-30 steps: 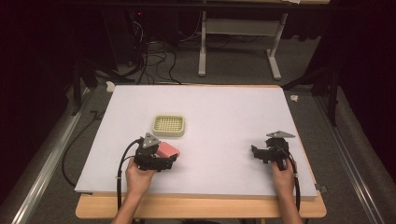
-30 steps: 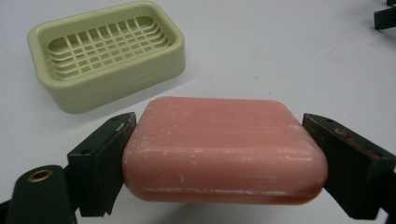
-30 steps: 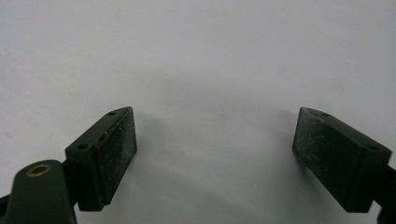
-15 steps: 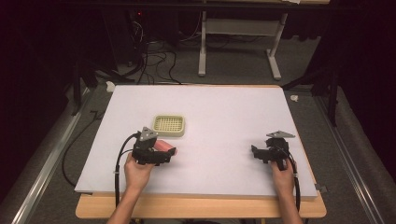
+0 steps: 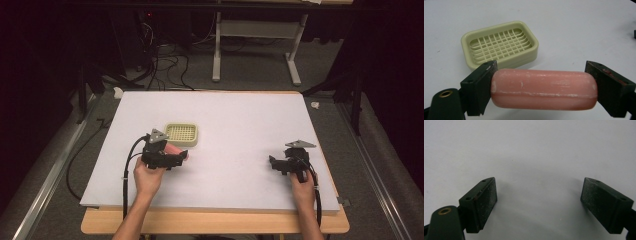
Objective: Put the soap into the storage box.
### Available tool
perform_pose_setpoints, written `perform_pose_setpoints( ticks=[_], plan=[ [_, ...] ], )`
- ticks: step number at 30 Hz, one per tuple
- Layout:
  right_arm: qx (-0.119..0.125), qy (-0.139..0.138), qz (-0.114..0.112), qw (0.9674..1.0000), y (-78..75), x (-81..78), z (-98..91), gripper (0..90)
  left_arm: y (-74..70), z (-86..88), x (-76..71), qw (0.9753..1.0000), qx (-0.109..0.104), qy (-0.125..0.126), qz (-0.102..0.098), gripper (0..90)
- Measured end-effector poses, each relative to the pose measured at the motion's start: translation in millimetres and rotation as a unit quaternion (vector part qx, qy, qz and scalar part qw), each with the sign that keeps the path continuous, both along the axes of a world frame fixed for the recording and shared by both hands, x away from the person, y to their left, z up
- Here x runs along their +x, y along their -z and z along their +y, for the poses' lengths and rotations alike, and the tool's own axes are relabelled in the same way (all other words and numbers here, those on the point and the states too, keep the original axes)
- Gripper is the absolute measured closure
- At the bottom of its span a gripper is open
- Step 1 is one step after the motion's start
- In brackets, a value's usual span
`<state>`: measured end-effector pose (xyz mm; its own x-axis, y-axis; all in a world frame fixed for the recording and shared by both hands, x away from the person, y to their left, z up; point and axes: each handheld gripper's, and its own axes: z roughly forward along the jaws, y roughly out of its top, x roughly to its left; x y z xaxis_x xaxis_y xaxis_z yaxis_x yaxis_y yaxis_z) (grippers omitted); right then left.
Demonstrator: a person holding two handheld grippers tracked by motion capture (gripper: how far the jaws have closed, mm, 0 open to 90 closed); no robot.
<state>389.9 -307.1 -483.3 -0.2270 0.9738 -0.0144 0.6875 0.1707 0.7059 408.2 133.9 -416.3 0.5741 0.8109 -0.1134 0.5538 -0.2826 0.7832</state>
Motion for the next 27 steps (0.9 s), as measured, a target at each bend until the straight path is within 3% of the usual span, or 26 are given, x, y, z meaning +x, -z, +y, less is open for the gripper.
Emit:
perform_pose_setpoints(
  ticks=[9,22,27],
  plan=[
    [0.0,0.0,0.001,1.0,-0.1,-0.1,-0.1,14.3,-3.2,0.0,14.0,0.9999,-0.006,-0.008,0.007,14.0],
    [0.0,0.0,0.001,1.0,-0.1,-0.1,-0.1,14.3,-8.4,-5.7,33.0,0.9996,0.016,-0.023,0.005,14.1],
    [0.0,0.0,0.0,1.0,0.0,0.0,0.0,14.2,-8.7,-7.6,40.9,0.9995,0.006,-0.029,0.008,14.0]
  ],
)
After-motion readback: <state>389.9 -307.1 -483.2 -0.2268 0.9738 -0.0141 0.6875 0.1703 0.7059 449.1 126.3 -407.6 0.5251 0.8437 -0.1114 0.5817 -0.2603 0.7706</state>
